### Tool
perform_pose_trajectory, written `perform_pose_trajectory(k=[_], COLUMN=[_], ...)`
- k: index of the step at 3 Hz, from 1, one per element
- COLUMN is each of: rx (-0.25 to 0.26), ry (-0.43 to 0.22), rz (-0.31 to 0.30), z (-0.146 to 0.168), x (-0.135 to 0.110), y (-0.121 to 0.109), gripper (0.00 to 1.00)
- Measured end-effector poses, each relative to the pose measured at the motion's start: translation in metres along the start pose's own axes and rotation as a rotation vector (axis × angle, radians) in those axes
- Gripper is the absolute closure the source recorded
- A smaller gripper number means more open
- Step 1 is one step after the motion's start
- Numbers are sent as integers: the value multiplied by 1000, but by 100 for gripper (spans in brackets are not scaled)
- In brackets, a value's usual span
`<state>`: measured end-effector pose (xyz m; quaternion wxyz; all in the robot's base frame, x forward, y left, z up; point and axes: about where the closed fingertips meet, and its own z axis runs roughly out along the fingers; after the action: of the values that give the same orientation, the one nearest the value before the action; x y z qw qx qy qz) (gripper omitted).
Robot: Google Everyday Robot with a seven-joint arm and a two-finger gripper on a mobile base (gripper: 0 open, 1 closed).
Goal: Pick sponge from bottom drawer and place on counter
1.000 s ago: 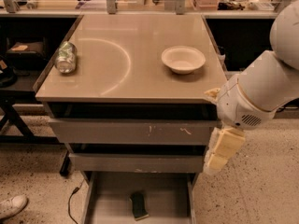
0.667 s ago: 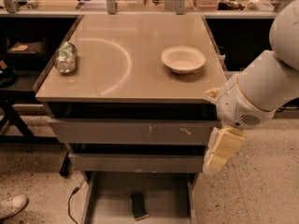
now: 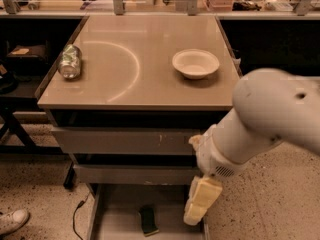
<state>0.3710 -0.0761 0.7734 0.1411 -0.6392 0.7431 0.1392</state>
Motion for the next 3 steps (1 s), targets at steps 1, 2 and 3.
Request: perform_pose_trajectory(k=[1, 2, 3], rx=[-43, -17, -43], ry=[1, -10, 11], rz=[18, 23, 11], z=[77, 83, 91], x=[4, 4, 2], y=[14, 11, 19], gripper=[0, 0, 0])
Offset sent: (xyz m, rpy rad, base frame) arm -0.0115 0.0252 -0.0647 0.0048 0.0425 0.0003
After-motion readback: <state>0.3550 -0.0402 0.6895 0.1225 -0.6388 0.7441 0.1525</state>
